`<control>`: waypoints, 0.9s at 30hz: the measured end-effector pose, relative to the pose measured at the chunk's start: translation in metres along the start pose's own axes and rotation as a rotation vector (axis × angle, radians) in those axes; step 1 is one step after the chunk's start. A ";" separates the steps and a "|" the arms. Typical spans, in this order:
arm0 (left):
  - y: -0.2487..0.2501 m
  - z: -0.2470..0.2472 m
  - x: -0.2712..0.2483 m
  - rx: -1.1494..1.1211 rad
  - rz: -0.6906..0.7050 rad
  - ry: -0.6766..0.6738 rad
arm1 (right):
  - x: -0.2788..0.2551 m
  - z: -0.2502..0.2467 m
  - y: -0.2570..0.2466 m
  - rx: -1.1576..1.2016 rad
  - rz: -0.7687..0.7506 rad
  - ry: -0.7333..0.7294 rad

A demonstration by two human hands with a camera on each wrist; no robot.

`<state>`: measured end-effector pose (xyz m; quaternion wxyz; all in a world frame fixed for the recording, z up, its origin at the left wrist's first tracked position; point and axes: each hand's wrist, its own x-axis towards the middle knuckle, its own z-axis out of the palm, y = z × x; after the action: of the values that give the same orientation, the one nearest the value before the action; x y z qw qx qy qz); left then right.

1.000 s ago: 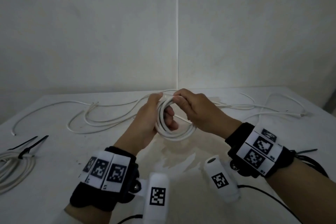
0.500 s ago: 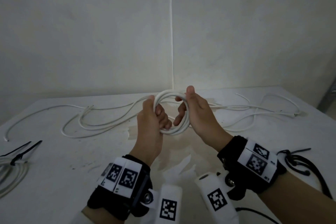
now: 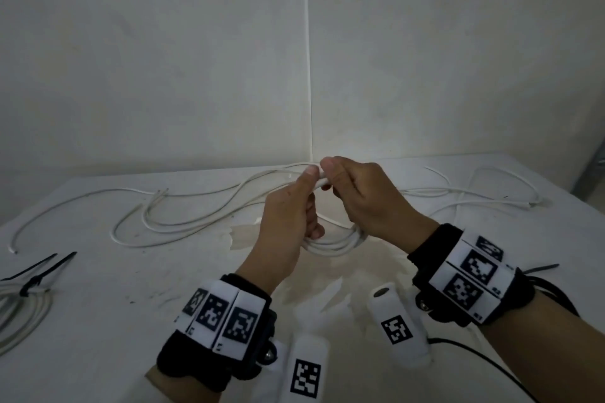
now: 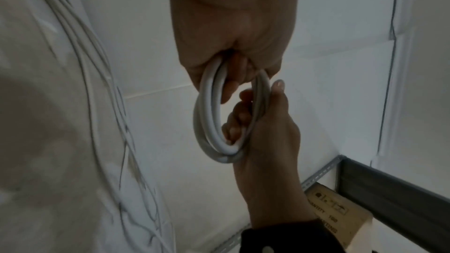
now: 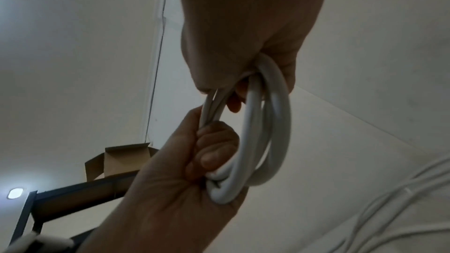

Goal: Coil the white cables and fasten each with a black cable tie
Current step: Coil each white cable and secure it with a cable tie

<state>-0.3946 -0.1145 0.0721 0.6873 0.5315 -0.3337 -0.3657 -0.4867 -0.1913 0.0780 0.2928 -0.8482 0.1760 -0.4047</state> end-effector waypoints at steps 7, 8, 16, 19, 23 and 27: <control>-0.003 -0.001 0.006 -0.167 0.084 0.157 | -0.008 0.004 0.002 0.423 0.422 0.020; -0.005 0.000 0.005 -0.150 0.086 0.157 | -0.007 0.004 0.002 0.451 0.446 0.017; -0.015 -0.004 0.010 0.038 0.056 -0.091 | -0.012 0.002 0.010 0.251 0.283 0.184; -0.007 0.003 0.014 0.101 -0.018 -0.224 | -0.012 -0.008 0.018 0.164 0.233 0.204; -0.007 0.025 0.014 0.105 -0.083 -0.302 | -0.017 -0.027 0.027 0.076 0.224 0.204; -0.016 0.043 0.011 0.060 -0.177 -0.386 | -0.033 -0.047 0.034 0.018 0.227 0.169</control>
<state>-0.4275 -0.1479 0.0663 0.5599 0.4990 -0.4218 -0.5096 -0.5461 -0.2163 0.0610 0.3283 -0.7833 0.2913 -0.4403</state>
